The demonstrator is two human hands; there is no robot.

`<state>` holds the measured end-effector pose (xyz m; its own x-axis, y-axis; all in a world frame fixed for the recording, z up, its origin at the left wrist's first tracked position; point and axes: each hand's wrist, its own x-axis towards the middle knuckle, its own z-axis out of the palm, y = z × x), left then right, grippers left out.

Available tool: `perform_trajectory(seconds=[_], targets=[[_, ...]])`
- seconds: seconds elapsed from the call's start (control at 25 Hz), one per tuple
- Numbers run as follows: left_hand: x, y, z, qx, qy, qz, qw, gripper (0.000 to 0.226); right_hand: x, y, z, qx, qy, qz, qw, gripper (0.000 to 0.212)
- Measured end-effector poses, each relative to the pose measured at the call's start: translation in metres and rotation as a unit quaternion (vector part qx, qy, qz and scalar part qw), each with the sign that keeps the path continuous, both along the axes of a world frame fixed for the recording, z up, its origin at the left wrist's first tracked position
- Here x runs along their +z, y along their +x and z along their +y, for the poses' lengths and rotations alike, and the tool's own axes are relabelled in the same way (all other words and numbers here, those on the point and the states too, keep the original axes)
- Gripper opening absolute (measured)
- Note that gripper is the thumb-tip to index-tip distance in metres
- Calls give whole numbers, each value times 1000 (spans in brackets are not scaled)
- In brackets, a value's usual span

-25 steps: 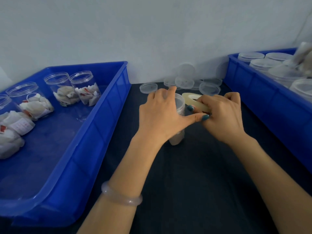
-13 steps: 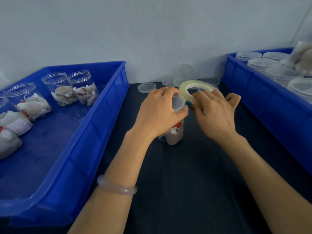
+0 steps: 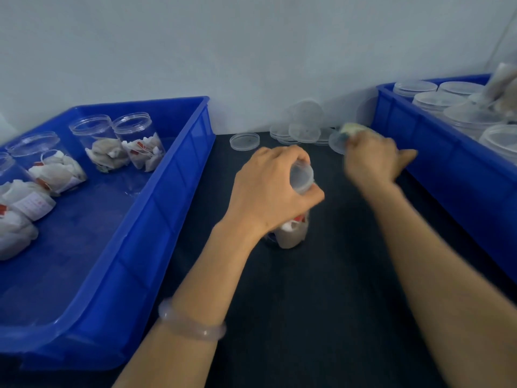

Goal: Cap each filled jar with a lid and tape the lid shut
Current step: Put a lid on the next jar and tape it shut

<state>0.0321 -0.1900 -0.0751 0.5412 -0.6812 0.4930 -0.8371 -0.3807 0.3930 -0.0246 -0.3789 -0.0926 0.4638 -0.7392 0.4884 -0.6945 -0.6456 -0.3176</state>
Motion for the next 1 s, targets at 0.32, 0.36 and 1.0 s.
perform_trajectory(seconds=[0.32, 0.36, 1.0], targets=[[6, -1, -5, 18, 17, 63, 998, 31, -28, -15, 27, 236, -87, 154, 956, 51], [6, 0, -6, 32, 2, 88, 996, 30, -35, -20, 28, 242, -80, 169, 952, 48], [-35, 0, 15, -32, -302, 501, 810, 45, -46, -21, 88, 459, 343, -155, 805, 94]])
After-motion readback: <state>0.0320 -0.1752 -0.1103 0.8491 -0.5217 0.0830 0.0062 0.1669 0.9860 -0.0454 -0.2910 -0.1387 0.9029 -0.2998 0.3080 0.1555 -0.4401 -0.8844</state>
